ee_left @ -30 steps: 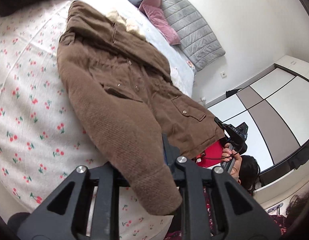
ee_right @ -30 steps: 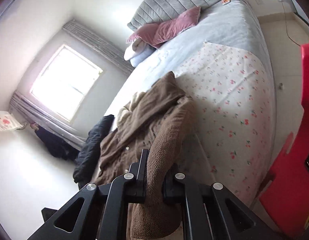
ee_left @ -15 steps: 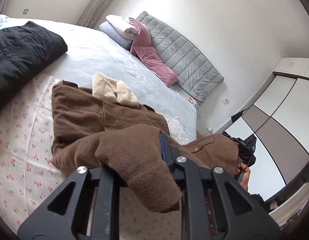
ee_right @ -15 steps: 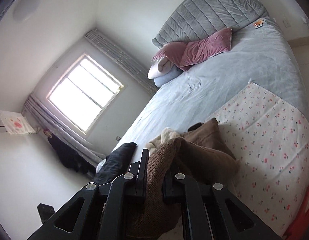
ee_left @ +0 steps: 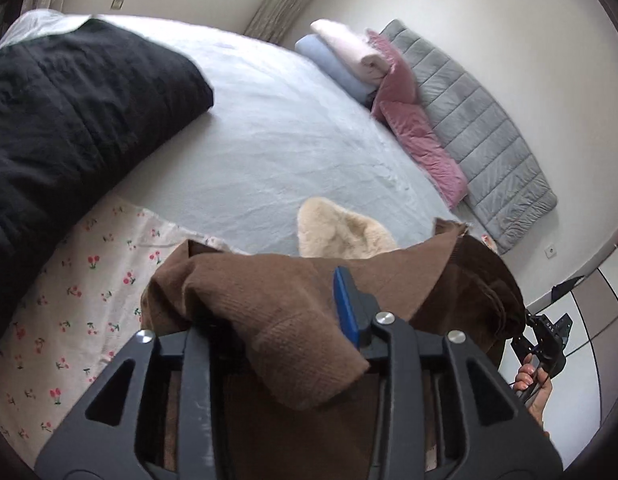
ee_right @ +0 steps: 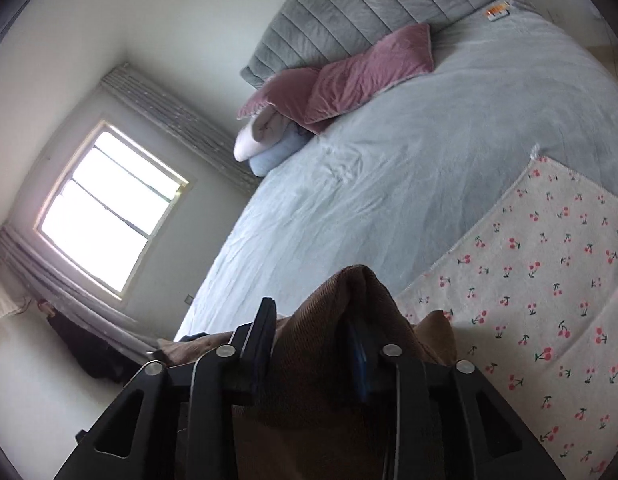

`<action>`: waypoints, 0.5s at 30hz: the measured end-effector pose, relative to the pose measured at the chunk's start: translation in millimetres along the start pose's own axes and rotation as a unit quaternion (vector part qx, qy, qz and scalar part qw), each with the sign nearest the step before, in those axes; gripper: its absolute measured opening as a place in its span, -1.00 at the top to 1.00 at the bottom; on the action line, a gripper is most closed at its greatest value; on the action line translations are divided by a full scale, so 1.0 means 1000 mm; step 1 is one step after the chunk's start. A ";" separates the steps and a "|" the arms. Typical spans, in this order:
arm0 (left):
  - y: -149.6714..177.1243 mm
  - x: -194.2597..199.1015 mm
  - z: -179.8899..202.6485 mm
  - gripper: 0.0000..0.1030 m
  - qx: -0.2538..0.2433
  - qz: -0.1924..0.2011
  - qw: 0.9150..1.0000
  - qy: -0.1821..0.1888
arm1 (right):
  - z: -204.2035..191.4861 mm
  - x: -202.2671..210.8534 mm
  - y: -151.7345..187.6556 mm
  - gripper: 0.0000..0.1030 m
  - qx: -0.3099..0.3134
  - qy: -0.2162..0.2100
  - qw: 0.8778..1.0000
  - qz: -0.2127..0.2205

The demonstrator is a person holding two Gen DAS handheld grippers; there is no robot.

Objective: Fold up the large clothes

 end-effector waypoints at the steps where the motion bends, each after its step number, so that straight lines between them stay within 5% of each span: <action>1: 0.003 -0.016 -0.008 0.03 0.009 -0.016 1.000 -0.023 | 0.012 -0.010 0.002 0.01 -0.011 0.015 1.000 -0.003; 6: 0.020 -0.009 -0.007 -0.54 -0.066 0.038 0.993 -0.087 | 0.038 -0.013 0.010 -0.08 0.010 0.036 0.999 -0.015; 8: 0.024 -0.001 -0.006 -0.59 -0.108 0.054 0.987 -0.110 | 0.037 -0.010 0.011 -0.10 0.050 0.061 0.997 -0.024; 15: 0.023 -0.045 -0.038 -0.56 -0.139 -0.029 0.971 -0.194 | 0.022 -0.056 0.030 -0.15 0.181 0.142 0.968 -0.099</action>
Point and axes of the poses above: each gripper's, at about its wrist camera, not at the fingertips, and x roughly against the way its jaws point, z to its right, y to its underside, the point moved 5 cm from there along -x, roughly the way its jaws point, and after that the axes turned 1 degree about -z, right-handed, at the moved point
